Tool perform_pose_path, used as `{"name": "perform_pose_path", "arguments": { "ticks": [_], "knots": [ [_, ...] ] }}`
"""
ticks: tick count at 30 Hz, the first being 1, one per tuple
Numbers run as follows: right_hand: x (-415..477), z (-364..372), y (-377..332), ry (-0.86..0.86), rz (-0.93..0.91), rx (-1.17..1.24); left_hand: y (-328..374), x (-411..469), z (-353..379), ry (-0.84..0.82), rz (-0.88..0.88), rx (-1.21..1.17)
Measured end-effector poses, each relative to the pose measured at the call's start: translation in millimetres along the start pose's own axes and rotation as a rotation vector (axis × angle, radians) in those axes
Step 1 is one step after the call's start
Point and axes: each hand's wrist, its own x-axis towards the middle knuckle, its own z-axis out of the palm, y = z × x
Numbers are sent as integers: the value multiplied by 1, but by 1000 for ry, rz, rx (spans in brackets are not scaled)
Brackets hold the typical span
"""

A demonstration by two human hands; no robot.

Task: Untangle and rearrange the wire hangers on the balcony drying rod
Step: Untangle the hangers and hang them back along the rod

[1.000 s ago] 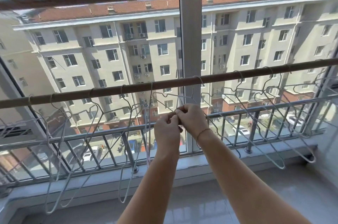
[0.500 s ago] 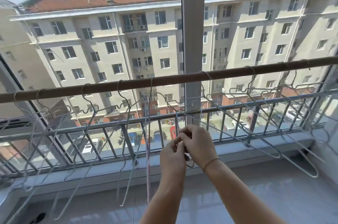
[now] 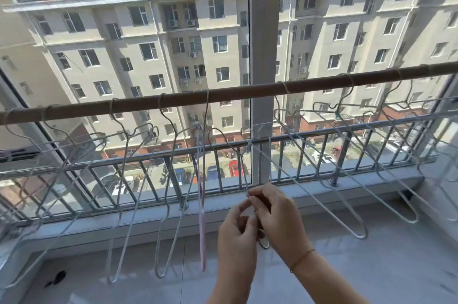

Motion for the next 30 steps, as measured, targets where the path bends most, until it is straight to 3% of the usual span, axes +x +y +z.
{"name": "perform_pose_path", "arguments": {
  "ticks": [11,18,26,30],
  "knots": [
    [-16,-2,8,7,-162,51,-15,-16,-5,39,63,-9],
    [-21,10,22,-73,-78,138,-23,-23,-13,81,81,42],
    [-17,26,46,-179,32,42,-52,-13,-28,124,41,331],
    [-4,26,67,-74,127,-109,-70,-2,-47,149,107,529]
  ]
}}
